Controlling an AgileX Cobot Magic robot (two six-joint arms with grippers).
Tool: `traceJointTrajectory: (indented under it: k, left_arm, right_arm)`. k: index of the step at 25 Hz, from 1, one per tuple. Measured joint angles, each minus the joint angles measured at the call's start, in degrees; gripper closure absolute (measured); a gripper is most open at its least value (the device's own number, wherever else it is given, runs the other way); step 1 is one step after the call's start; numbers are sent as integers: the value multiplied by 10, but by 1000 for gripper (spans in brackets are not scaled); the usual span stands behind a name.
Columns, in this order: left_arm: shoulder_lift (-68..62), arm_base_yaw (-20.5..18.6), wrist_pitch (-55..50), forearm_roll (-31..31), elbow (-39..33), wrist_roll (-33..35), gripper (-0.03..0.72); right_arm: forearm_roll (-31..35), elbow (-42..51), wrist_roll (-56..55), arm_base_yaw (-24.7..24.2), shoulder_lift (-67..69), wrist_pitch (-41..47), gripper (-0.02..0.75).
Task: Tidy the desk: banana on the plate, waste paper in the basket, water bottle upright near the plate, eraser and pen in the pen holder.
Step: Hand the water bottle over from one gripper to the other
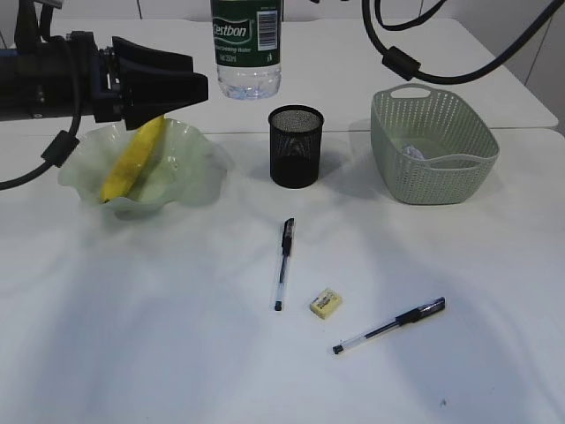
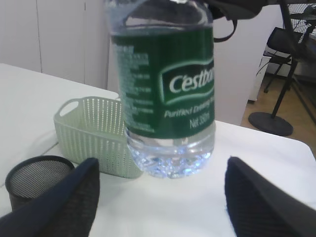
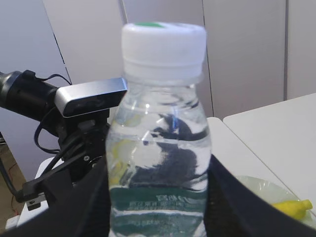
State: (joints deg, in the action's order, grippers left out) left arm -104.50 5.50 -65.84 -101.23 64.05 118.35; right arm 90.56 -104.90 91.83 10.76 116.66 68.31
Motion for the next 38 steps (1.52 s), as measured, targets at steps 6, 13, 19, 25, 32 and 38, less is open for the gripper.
traceJointTrajectory:
  k: [6, 13, 19, 25, 32, 38]
  left_arm:
    - [0, 0, 1, 0, 43, -17, 123]
    - [0, 4, 7, 0, 66, -41, 104]
    - [0, 33, 54, 0, 72, -45, 97]
    - [0, 48, 76, 0, 72, -45, 97]
    - [0, 50, 78, 0, 72, -50, 97]
    - [0, 56, 76, 0, 72, -57, 97]
  right_arm:
    - [0, 0, 0, 0, 0, 0, 379]
    - [0, 0, -1, 0, 0, 0, 379]
    - [0, 0, -1, 0, 0, 0, 379]
    - [-6, 0, -1, 0, 0, 0, 379]
    - [-27, 0, -2, 7, 0, -2, 379]
    - [-29, 0, -2, 16, 0, -6, 379]
